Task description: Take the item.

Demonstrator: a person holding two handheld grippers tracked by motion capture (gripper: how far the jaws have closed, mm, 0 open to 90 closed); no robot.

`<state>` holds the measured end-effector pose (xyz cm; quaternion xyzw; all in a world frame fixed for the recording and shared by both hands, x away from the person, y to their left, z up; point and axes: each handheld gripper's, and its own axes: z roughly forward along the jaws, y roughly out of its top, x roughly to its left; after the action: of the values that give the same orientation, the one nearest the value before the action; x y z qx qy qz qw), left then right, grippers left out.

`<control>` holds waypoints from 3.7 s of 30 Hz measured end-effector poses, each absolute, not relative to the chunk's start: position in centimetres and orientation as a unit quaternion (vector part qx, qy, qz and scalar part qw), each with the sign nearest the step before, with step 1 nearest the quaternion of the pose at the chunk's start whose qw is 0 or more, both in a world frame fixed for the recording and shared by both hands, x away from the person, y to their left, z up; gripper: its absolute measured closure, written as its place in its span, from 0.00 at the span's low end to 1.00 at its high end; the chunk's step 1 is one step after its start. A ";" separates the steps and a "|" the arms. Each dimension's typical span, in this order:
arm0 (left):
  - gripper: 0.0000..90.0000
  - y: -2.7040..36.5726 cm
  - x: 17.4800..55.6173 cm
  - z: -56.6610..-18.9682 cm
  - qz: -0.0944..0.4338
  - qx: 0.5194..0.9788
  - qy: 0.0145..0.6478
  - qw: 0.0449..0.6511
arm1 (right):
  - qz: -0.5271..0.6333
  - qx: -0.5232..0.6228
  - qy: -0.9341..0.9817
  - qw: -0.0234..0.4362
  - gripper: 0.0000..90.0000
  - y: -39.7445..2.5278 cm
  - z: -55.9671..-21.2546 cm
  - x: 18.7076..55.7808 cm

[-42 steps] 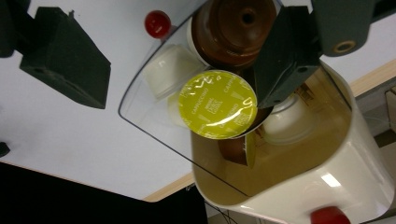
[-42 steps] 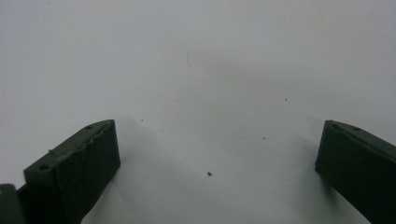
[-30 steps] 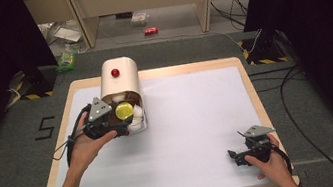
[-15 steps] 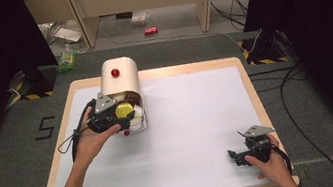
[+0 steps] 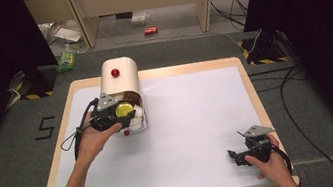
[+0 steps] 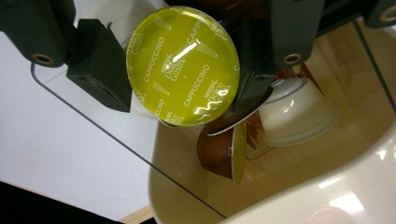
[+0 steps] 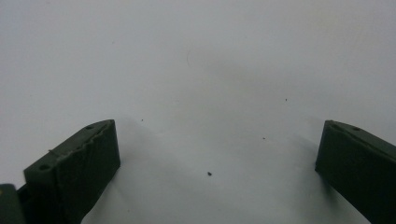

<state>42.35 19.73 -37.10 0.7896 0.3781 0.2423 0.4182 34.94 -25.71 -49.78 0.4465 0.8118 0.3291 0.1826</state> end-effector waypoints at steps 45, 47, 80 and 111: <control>0.45 25.9 40.2 -33.1 0.245 0.766 0.386 0.452 | 0.329 0.446 0.812 0.183 0.00 -25.7 -49.8 34.9; 0.45 26.6 40.0 -33.2 0.250 0.763 0.389 0.451 | 0.329 0.446 0.812 0.183 0.00 -25.7 -49.8 34.9; 0.45 32.1 39.6 -40.4 0.257 0.723 0.484 0.421 | 0.329 0.447 0.812 0.183 0.00 -25.7 -49.8 34.9; 0.45 33.2 41.8 -46.8 0.221 0.723 0.525 0.391 | 0.328 0.446 0.812 0.183 0.00 -25.7 -49.8 34.9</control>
<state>41.79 33.18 -46.77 0.7230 0.5251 0.2209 0.3908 34.93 -25.71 -49.78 0.4463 0.8121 0.3284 0.1830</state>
